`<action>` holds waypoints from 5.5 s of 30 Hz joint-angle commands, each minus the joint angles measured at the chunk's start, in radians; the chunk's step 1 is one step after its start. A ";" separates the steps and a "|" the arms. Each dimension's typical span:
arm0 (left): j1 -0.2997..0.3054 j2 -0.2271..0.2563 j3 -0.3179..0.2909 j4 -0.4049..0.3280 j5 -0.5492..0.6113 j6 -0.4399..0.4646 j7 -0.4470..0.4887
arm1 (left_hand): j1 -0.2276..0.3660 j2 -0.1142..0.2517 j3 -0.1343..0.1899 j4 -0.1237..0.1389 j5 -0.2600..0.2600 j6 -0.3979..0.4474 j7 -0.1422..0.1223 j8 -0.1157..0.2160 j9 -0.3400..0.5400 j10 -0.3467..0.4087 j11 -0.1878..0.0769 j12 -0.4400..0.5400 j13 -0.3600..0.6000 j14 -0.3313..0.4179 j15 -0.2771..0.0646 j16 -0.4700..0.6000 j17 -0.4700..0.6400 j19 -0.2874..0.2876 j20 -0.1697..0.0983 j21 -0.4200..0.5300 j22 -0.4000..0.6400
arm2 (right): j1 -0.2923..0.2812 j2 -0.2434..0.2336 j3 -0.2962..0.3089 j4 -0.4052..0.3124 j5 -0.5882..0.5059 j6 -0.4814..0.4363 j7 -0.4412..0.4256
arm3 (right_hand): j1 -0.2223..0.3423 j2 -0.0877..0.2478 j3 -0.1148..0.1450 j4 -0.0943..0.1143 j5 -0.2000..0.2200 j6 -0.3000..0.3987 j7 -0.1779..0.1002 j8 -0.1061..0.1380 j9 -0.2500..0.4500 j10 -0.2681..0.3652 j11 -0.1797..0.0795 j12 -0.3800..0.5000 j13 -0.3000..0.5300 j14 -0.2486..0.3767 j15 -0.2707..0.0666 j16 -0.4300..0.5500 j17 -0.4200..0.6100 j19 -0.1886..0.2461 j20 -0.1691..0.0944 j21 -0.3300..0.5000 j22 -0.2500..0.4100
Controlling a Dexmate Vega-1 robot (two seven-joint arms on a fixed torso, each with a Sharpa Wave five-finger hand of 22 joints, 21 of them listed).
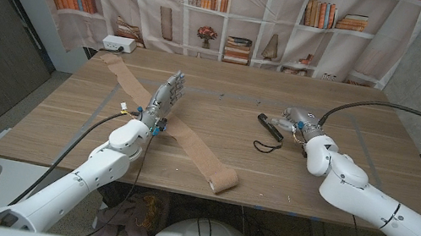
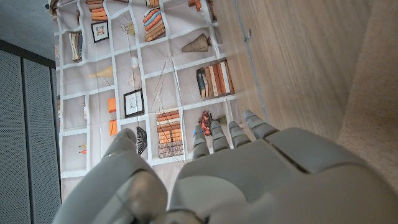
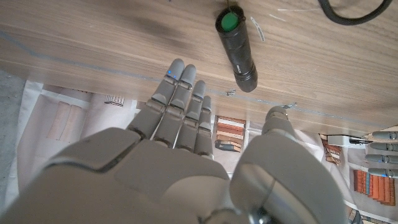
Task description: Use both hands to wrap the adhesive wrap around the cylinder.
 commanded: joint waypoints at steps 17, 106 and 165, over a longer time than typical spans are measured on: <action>-0.001 0.002 0.004 0.003 -0.005 -0.001 -0.016 | -0.001 0.004 -0.006 -0.003 0.002 0.012 -0.002 0.005 0.004 0.003 -0.001 0.001 0.004 -0.008 0.000 0.010 0.005 -0.007 0.001 -0.001 0.004 | -0.008 0.032 -0.064 0.011 -0.179 -0.086 0.068 | 0.024 0.001 0.009 -0.003 0.000 0.106 -0.065 0.038 0.007 0.086 -0.014 0.025 -0.006 0.047 -0.161 0.003 0.013 0.029 -0.019 0.043 0.025; 0.023 0.002 0.016 -0.034 0.011 0.004 0.005 | 0.001 0.010 -0.016 -0.005 0.001 0.008 -0.002 -0.008 0.004 -0.016 0.003 -0.007 0.005 -0.012 0.001 0.010 0.006 -0.007 0.002 0.000 0.004 | -0.125 0.051 0.046 0.079 -0.357 0.134 -0.157 | 0.601 0.117 0.106 -0.010 -0.008 0.480 -0.259 0.064 0.041 0.431 -0.166 0.122 0.190 0.296 -0.173 0.053 0.327 -0.134 -0.160 0.654 0.299; 0.164 0.175 -0.010 -0.389 0.092 0.017 -0.008 | 0.042 0.044 -0.003 -0.026 -0.004 0.161 0.018 0.046 0.024 0.080 -0.011 0.024 0.015 0.026 0.034 0.018 0.010 -0.017 0.071 0.000 0.007 | -0.215 0.070 0.217 0.137 -0.348 0.349 -0.468 | 0.608 0.127 0.108 -0.002 -0.007 0.485 -0.262 0.054 0.061 0.435 -0.165 0.107 0.206 0.284 -0.173 0.030 0.348 -0.160 -0.163 0.675 0.264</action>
